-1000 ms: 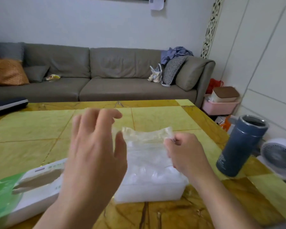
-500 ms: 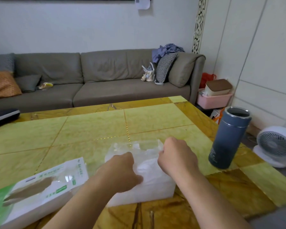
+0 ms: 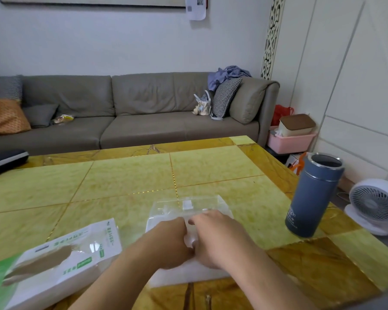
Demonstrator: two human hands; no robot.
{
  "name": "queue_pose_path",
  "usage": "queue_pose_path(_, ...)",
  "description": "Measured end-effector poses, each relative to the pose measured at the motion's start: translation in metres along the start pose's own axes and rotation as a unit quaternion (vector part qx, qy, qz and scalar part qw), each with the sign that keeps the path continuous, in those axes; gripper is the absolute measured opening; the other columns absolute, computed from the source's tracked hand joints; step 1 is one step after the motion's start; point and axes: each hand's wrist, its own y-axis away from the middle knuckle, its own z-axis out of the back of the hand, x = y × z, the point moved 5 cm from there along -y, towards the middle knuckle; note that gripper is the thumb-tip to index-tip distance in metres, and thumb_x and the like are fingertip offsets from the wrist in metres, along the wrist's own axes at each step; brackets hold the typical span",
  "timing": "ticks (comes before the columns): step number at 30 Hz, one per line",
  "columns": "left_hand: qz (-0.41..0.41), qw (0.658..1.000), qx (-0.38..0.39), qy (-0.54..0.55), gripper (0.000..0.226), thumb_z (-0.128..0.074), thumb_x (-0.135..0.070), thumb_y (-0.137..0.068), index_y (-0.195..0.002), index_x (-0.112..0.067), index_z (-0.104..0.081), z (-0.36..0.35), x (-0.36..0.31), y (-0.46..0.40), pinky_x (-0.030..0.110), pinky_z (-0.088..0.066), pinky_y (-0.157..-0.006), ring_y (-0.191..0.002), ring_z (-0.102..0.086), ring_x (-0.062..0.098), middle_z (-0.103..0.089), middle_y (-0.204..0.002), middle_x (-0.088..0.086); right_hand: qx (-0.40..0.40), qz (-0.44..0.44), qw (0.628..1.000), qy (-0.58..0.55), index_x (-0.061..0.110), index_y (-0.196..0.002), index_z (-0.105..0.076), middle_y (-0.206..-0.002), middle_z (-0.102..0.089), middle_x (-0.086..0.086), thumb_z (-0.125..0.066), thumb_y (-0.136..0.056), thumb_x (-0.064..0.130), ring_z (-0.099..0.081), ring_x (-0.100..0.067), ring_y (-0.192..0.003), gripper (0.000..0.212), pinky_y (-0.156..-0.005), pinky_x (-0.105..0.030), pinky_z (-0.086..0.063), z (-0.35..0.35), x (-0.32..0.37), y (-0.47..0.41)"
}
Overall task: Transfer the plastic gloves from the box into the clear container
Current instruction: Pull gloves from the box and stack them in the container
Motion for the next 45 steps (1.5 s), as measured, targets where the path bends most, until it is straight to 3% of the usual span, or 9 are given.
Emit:
queue_pose_path(6,-0.048,0.98,-0.149,-0.124,0.035,-0.052,-0.029,-0.099,-0.133,-0.035,-0.049,0.018,-0.015,0.029,0.027,-0.045,-0.077,-0.112,-0.058,0.016,-0.056,-0.125,-0.008,0.06,-0.011,0.998,0.013,0.048,-0.148,-0.048,-0.153,-0.052,0.004,-0.059,-0.091,0.023,-0.051,-0.02,-0.141,0.063,-0.099,-0.038,-0.047,-0.006,-0.005,-0.014)
queue_pose_path(13,0.038,0.995,-0.036,-0.086,0.011,-0.054,-0.02,-0.094,-0.096,-0.018,-0.044,0.001,-0.007,0.002,0.025,-0.039,-0.059,-0.077,-0.054,0.017,-0.045,-0.08,-0.006,0.078,-0.068,0.994,0.02,0.053,-0.141,-0.056,-0.14,-0.047,-0.002,-0.07,-0.09,0.039,-0.067,-0.027,-0.11,0.054,-0.078,-0.033,-0.044,-0.015,-0.009,-0.017)
queue_pose_path(20,0.059,0.99,0.034,-0.126,0.046,-0.06,-0.009,-0.095,-0.138,0.001,-0.047,-0.012,-0.005,-0.022,0.027,-0.044,-0.068,-0.095,-0.065,0.022,-0.055,-0.084,0.003,0.143,-0.075,0.987,-0.006,0.032,-0.144,-0.059,-0.136,-0.063,-0.006,-0.074,-0.091,0.017,-0.065,-0.025,-0.113,0.057,-0.096,-0.039,-0.058,-0.013,-0.018,-0.023)
queue_pose_path(24,0.033,0.992,0.028,-0.122,0.037,-0.06,-0.013,-0.096,-0.13,0.001,-0.054,-0.014,-0.004,-0.026,0.026,-0.043,-0.069,-0.09,-0.062,0.024,-0.038,-0.074,0.0,0.148,-0.092,0.985,-0.02,0.029,-0.145,-0.055,-0.13,-0.064,-0.006,-0.073,-0.09,0.01,-0.068,-0.027,-0.111,0.061,-0.095,-0.039,-0.059,-0.024,-0.017,-0.036)
queue_pose_path(28,0.032,0.998,0.025,-0.051,0.013,-0.054,-0.019,-0.1,-0.09,-0.011,-0.052,-0.01,0.005,-0.023,0.023,-0.037,-0.054,-0.083,-0.053,0.02,-0.048,-0.081,-0.001,0.108,-0.103,0.988,-0.043,0.032,-0.136,-0.061,-0.107,-0.067,-0.001,-0.073,-0.087,0.009,-0.067,-0.023,-0.092,0.056,-0.074,-0.031,-0.053,-0.032,-0.021,-0.045)
queue_pose_path(35,-0.033,0.997,0.066,0.014,0.048,-0.047,-0.049,-0.103,-0.136,-0.015,-0.055,0.008,-0.003,0.012,0.023,-0.038,-0.067,-0.098,-0.058,0.019,-0.06,-0.115,0.001,0.098,-0.096,0.99,-0.021,0.029,-0.127,-0.068,-0.104,-0.073,-0.001,-0.072,-0.086,0.012,-0.073,-0.024,-0.096,0.044,-0.085,-0.035,-0.061,-0.031,-0.02,-0.044)
queue_pose_path(38,-0.042,0.997,0.065,0.017,0.042,-0.059,-0.049,-0.098,-0.122,-0.016,-0.07,0.011,-0.004,0.016,0.023,-0.042,-0.067,-0.097,-0.067,0.019,-0.071,-0.119,0.004,0.143,-0.105,0.984,-0.023,0.036,-0.143,-0.057,-0.124,-0.068,0.001,-0.076,-0.089,0.015,-0.071,-0.023,-0.107,0.061,-0.094,-0.037,-0.059,-0.029,-0.019,-0.045)
queue_pose_path(41,-0.019,0.994,0.101,0.038,0.036,-0.07,-0.048,-0.091,-0.11,-0.018,-0.076,0.016,-0.001,0.005,0.023,-0.049,-0.071,-0.079,-0.063,0.016,-0.07,-0.093,0.0,0.141,-0.097,0.984,-0.045,0.037,-0.147,-0.054,-0.127,-0.067,0.001,-0.071,-0.091,0.008,-0.066,-0.019,-0.093,0.065,-0.075,-0.031,-0.055,-0.027,-0.018,-0.043)
queue_pose_path(45,0.016,0.987,0.153,0.033,0.035,-0.077,-0.038,-0.089,-0.115,-0.015,-0.076,0.017,0.004,-0.011,0.034,-0.062,-0.087,-0.095,-0.076,0.018,-0.077,-0.107,0.001,0.119,-0.086,0.987,-0.069,0.033,-0.142,-0.06,-0.084,-0.058,0.009,-0.064,-0.088,0.001,-0.045,-0.01,-0.06,0.063,-0.05,-0.025,-0.034,-0.026,-0.021,-0.04)
